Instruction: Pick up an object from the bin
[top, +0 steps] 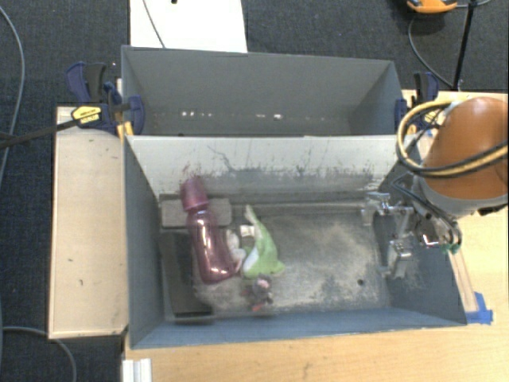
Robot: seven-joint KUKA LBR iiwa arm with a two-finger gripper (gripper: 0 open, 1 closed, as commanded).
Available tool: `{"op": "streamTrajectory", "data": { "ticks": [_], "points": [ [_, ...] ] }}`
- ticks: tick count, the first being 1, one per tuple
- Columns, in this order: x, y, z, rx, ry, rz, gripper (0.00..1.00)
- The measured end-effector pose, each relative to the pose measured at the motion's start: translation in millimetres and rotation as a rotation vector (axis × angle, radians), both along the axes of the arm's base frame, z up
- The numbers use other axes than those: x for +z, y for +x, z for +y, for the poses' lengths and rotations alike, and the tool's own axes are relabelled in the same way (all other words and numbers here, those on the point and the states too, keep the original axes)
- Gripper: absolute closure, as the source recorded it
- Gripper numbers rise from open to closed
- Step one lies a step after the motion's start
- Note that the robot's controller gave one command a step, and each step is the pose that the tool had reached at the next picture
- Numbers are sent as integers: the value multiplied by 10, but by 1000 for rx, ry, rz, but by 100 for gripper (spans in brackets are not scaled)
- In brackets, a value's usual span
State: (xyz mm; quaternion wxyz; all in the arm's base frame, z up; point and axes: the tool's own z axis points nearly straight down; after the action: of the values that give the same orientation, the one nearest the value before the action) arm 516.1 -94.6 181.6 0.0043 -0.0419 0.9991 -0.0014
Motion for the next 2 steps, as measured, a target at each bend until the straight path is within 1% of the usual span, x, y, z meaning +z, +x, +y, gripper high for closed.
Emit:
{"op": "streamTrajectory", "data": {
  "ticks": [1, 2],
  "points": [
    [-669, -41, 152, 24, 1, -2, 0],
    [-945, 80, 685, 108, -1, 1, 0]
  ]
}}
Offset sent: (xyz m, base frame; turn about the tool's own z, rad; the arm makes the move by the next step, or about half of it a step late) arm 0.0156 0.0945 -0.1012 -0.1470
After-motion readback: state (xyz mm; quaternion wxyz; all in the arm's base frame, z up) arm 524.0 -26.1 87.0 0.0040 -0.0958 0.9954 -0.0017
